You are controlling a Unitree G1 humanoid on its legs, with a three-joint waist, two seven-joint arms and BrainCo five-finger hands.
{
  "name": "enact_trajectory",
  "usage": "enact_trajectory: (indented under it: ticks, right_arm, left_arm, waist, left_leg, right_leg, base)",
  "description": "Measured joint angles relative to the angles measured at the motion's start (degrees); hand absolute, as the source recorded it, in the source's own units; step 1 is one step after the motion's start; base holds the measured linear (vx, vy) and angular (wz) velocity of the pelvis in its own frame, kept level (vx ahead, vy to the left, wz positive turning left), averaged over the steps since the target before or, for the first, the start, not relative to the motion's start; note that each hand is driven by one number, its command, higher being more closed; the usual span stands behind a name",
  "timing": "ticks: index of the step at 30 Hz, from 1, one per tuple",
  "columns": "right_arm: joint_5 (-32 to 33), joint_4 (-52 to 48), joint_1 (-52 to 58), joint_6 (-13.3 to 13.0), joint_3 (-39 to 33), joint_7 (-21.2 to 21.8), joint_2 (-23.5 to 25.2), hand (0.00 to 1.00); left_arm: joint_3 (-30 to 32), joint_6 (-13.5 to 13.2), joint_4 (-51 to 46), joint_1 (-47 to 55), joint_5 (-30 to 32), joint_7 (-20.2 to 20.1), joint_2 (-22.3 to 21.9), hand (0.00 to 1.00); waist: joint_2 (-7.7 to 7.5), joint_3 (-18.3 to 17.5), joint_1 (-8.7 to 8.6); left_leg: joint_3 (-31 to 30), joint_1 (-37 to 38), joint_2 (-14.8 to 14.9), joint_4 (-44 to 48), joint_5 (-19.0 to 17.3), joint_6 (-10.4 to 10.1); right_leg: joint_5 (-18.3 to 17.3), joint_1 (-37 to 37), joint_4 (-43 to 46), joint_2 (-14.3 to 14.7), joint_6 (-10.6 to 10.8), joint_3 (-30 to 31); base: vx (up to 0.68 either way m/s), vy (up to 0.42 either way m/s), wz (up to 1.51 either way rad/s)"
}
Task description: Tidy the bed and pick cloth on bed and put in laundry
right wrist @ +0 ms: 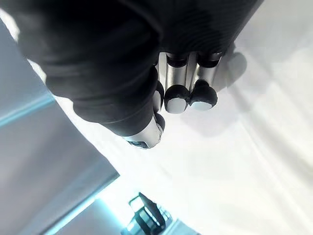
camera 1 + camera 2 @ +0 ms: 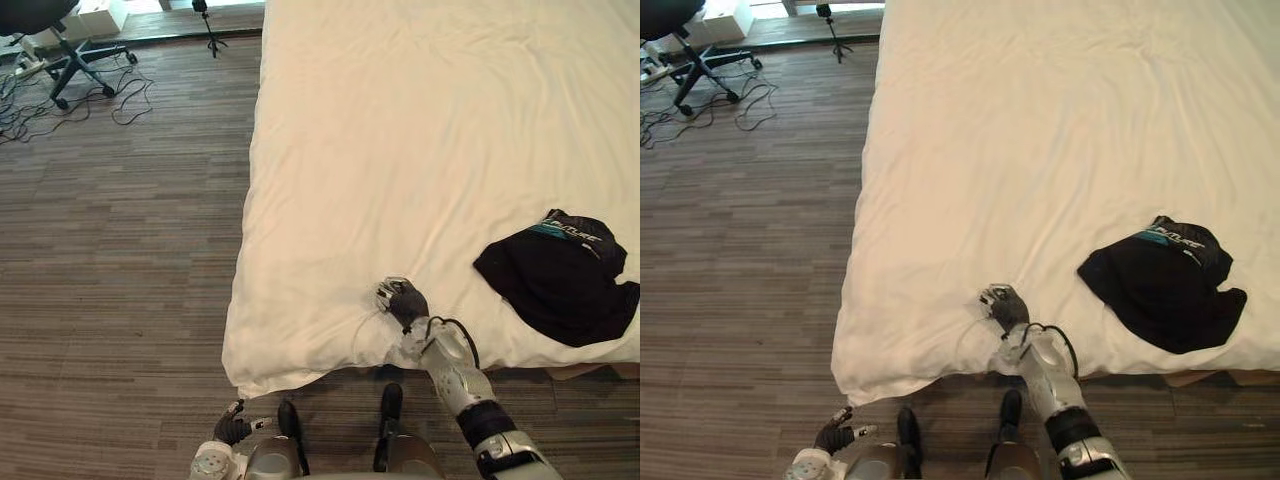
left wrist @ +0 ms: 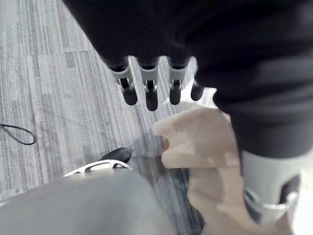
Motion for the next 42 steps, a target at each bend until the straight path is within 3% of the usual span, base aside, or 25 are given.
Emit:
enact_trajectory:
  ticks: [2, 5, 6, 9, 10, 13, 14, 16, 17, 19, 22, 24, 26, 28, 29, 31, 32, 33, 34, 35, 36, 37, 38, 41, 42]
  right_arm:
    - [-1.71, 7.55, 5.43, 0.12, -6.16, -1.17, 1.19, 0.00]
    - [-5.01, 19.61, 13.28, 1.07, -13.45, -3.94, -0.07, 0.00]
    - [-7.21, 25.19, 19.03, 1.36, -17.32, -4.55, -1.55, 0.00]
    - [-9.50, 27.10, 25.56, 2.00, -20.42, -4.23, -2.65, 0.00]
    - [-9.71, 27.19, 26.14, 2.71, -20.62, -3.95, -2.34, 0.00]
    - [-11.67, 27.33, 23.12, 4.16, -19.81, -1.79, -0.87, 0.00]
    - [-11.82, 27.35, 22.49, 4.09, -19.58, -0.14, -0.07, 0.00]
    - [-12.05, 26.78, 21.51, 2.97, -19.32, 0.49, -1.70, 0.00]
    - [-12.09, 26.69, 20.01, 1.56, -19.31, 0.15, -3.17, 0.00]
    - [-12.46, 25.03, 17.27, -0.51, -19.05, -0.58, -3.99, 0.00]
    - [-12.94, 20.45, 16.03, -2.94, -13.49, -0.66, -2.17, 0.00]
    - [-12.54, 17.68, 15.79, -6.02, -10.74, -0.96, -1.98, 0.00]
    - [-11.51, 17.42, 15.33, -8.33, -11.07, -1.83, -1.64, 0.00]
    - [-11.51, 17.36, 14.45, -9.67, -11.10, -2.41, -1.10, 0.00]
    - [-11.86, 16.96, 14.70, -11.63, -11.09, -2.46, -0.04, 0.00]
    - [-14.08, 16.74, 14.35, -12.86, -10.37, -2.93, 1.58, 0.00]
    - [-16.25, 18.26, 13.25, -13.19, -9.41, -2.89, 1.87, 0.00]
    - [-16.94, 18.69, 13.77, -13.23, -8.78, -2.89, 2.21, 0.00]
    - [-18.68, 20.15, 13.81, -13.89, -7.37, -2.91, 2.25, 0.00]
    - [-19.85, 22.41, 10.47, -14.28, -7.22, -2.91, 0.90, 0.00]
    - [-20.31, 23.35, 9.64, -14.03, -7.44, -3.00, 0.56, 0.00]
    - [-20.20, 23.40, 10.01, -13.91, -8.86, -3.18, 0.42, 0.00]
    - [-20.04, 23.62, 10.68, -13.81, -9.44, -3.35, 0.14, 0.00]
    - [-20.17, 24.58, 10.66, -13.56, -8.77, -3.18, -0.53, 0.00]
    - [-20.24, 24.60, 10.01, -13.52, -8.54, -2.90, -0.16, 0.00]
  left_arm:
    - [0.02, 0.01, 0.00, 0.07, 1.76, -0.33, 0.69, 0.00]
    - [0.03, 0.01, 0.06, -0.05, 3.12, -0.53, 0.62, 0.00]
    - [0.00, 0.17, 0.14, 0.03, 3.85, -1.08, 0.43, 0.00]
    - [0.05, 1.67, 1.17, 0.26, 4.15, -1.80, 0.72, 0.00]
    - [0.33, 2.39, 1.11, 0.52, 4.12, -1.93, 1.12, 0.00]
    - [0.36, 4.31, 1.49, 1.28, 4.09, -2.06, 2.79, 0.00]
    - [-0.44, 5.92, 2.24, 0.99, 2.90, -2.10, 2.93, 0.00]
    - [-0.30, 5.83, 2.01, 1.25, 0.06, -1.86, 0.27, 0.00]
    - [0.36, 5.69, 1.99, 1.39, -1.34, -1.79, -1.25, 0.00]
    - [0.30, 5.54, 2.08, 2.74, -1.18, -1.99, -2.00, 0.00]
    - [5.64, 4.89, 1.67, 4.74, -1.40, -1.52, -3.66, 0.00]
    - [6.70, 4.90, 1.92, 5.74, -1.51, -1.35, -3.55, 0.00]
    - [6.46, 5.17, 2.27, 5.74, -1.32, -1.44, -3.07, 0.00]
    - [6.36, 6.45, 2.74, 5.81, -1.36, -2.18, -2.94, 0.00]
    - [5.30, 7.51, 3.54, 6.32, -1.28, -2.85, -2.17, 0.00]
    - [4.14, 7.74, 3.57, 7.33, -1.29, -2.67, -1.53, 0.00]
    - [4.16, 7.84, 3.57, 7.93, -1.52, -2.80, -0.92, 0.00]
    - [4.16, 7.99, 3.56, 8.46, -1.89, -3.23, 0.06, 0.00]
    - [3.53, 8.27, 4.23, 8.95, -2.27, -3.88, 0.97, 0.00]
    - [3.29, 7.67, 4.69, 8.71, -2.48, -3.79, 0.02, 0.00]
    - [3.06, 7.59, 4.85, 8.90, -2.48, -3.75, -0.20, 0.00]
    - [1.49, 7.63, 4.99, 8.94, -2.53, -3.18, 0.49, 0.00]
    - [1.35, 7.37, 4.94, 8.69, -2.58, -2.88, 0.86, 0.00]
    - [1.42, 5.33, 4.29, 6.74, -3.24, -1.22, 0.64, 0.00]
    - [1.51, 4.73, 4.35, 5.34, -3.79, -0.68, 1.31, 0.00]
  waist:
    - [-1.25, -0.85, -0.43]
    - [-1.09, -1.58, -1.08]
    - [-0.43, -1.96, -2.96]
    - [0.25, -2.18, -5.01]
    - [0.61, -2.05, -5.53]
    - [0.78, -2.21, -5.47]
    - [1.22, -1.75, -5.85]
    - [2.25, 1.45, -5.18]
    - [4.57, 2.95, -4.21]
    - [5.48, 3.41, -4.72]
    - [3.32, 3.84, -2.20]
    - [1.44, 3.52, -1.99]
    - [0.92, 3.56, -1.97]
    - [0.40, 3.59, -1.60]
    - [0.19, 3.46, -1.26]
    - [-0.04, 2.79, -1.02]
    - [-1.30, 1.97, -0.83]
    - [-3.20, 1.42, -1.03]
    - [-5.77, 1.08, -0.15]
    - [-2.55, 1.12, 1.44]
    - [-2.51, 0.89, 1.22]
    - [-2.41, 0.09, -0.59]
    - [-2.23, -0.62, -0.66]
    - [-2.75, -3.90, -0.08]
    - [-3.40, -5.19, 0.16]
  left_leg:
    - [1.47, 0.48, 0.25, 1.24, -1.25, -0.07]
    - [2.82, 0.97, 0.24, 1.63, -2.23, 0.02]
    - [3.76, 2.38, 0.16, 1.35, -2.63, -0.13]
    - [8.47, 5.79, 1.15, 0.62, -3.40, -0.70]
    - [11.50, 6.98, 1.82, 0.58, -3.85, -1.33]
    - [20.53, 6.54, 5.36, 8.36, -7.80, -2.33]
    - [18.31, 1.10, 10.05, 25.73, -9.45, -0.13]
    - [8.05, -5.58, 12.23, 42.02, -8.56, 1.77]
    - [1.48, -7.94, 10.23, 44.45, -10.30, 1.40]
    - [-2.46, -9.66, 7.45, 41.53, -10.89, 2.35]
    - [-8.41, -6.52, 4.08, 40.01, -10.90, 3.71]
    - [-15.05, -5.89, 2.55, 40.24, -15.13, 6.36]
    - [-15.04, -2.61, 2.37, 34.98, -19.14, 4.33]
    - [-9.10, 2.50, 2.81, 26.81, -20.81, 3.44]
    - [-2.50, 8.31, 2.53, 18.51, -20.72, 3.40]
    - [1.57, 11.46, 2.58, 14.43, -20.65, 3.47]
    - [2.53, 11.85, 2.10, 15.93, -20.83, 3.26]
    - [2.88, 11.56, 0.80, 17.92, -20.93, 3.53]
    - [-0.71, 9.89, -2.22, 20.88, -24.49, 7.85]
    - [-2.70, 7.43, -1.97, 19.02, -22.49, 8.11]
    - [-0.96, 7.83, -1.37, 19.00, -22.09, 7.31]
    - [-0.34, 7.95, -0.48, 19.21, -21.51, 6.64]
    - [0.31, 8.01, 0.18, 19.03, -21.00, 6.05]
    - [3.64, 7.51, 0.86, 15.90, -17.85, 3.71]
    - [4.60, 6.71, 0.56, 14.22, -16.51, 3.13]
  right_leg:
    - [-0.22, 0.12, -0.02, 0.05, -0.09, 1.13]
    - [-0.51, 0.27, 0.16, -0.03, 0.19, 2.26]
    - [-0.81, 0.74, 0.18, 0.00, 0.44, 3.09]
    - [-0.82, 0.79, 0.09, 1.36, -0.11, 4.58]
    - [-1.38, 0.08, 0.34, 1.81, -2.90, 0.17]
    - [-3.31, -5.34, 8.33, 1.49, -4.05, -7.80]
    - [-4.39, -6.53, 9.72, 2.29, -4.64, -4.06]
    - [-5.20, -6.42, 10.96, 2.83, -5.09, 0.59]
    - [-5.25, -6.99, 11.13, 3.45, -5.08, 4.27]
    - [-5.15, -8.93, 10.83, 4.69, -5.08, 8.99]
    - [-4.95, -10.94, 11.14, 9.05, -5.05, 16.28]
    - [-4.29, -13.06, 11.38, 11.41, -5.54, 19.80]
    - [-2.23, -15.27, 11.44, 13.31, -5.33, 19.84]
    - [-4.42, -16.50, 12.26, 11.89, -6.75, 12.43]
    - [-6.80, -16.18, 13.40, 9.12, -8.04, 1.90]
    - [-10.45, -16.05, 14.75, 7.38, -9.15, -7.52]
    - [-9.19, -17.50, 19.21, 6.47, -9.90, -9.09]
    - [-3.09, -16.58, 19.79, 5.59, -10.61, -8.93]
    - [4.15, -14.07, 15.41, 5.79, -9.35, -5.73]
    - [5.24, -14.02, 17.44, 8.42, -5.71, -3.36]
    - [-0.82, -14.89, 25.37, 7.11, -8.77, -4.77]
    - [-12.40, -14.41, 40.99, 2.91, -8.81, -6.67]
    - [-15.95, -11.89, 45.35, 0.74, -8.56, -7.17]
    - [-17.91, -2.96, 35.52, -3.55, -1.97, -5.45]
    - [-17.71, -1.89, 27.98, -1.21, -0.92, -5.14]
  base:
    - [0.01, 0.006, -0.29]
    - [0.04, 0.016, -0.28]
    - [0.10, 0.035, -0.32]
    - [0.05, 0.002, -0.77]
    - [-0.03, -0.048, -1.38]
    - [0.03, -0.067, -1.83]
    - [0.09, -0.186, -1.21]
    - [0.06, -0.113, -1.29]
    - [0.01, 0.069, -1.68]
    - [0.03, 0.122, -1.31]
    - [0.01, 0.047, -1.53]
    - [-0.03, 0.120, -1.45]
    - [-0.09, 0.127, -1.15]
    - [-0.10, 0.124, -1.33]
    - [-0.06, 0.154, -1.37]
    - [-0.05, 0.101, -1.28]
    - [-0.04, 0.005, -0.96]
    - [-0.11, -0.051, -1.06]
    - [-0.31, -0.016, -1.41]
    - [-0.42, 0.032, -1.51]
    - [-0.42, 0.056, -1.09]
    - [-0.26, -0.010, -0.25]
    - [-0.17, -0.122, -0.19]
    - [-0.05, -0.164, -0.72]
    - [0.01, -0.242, -1.42]
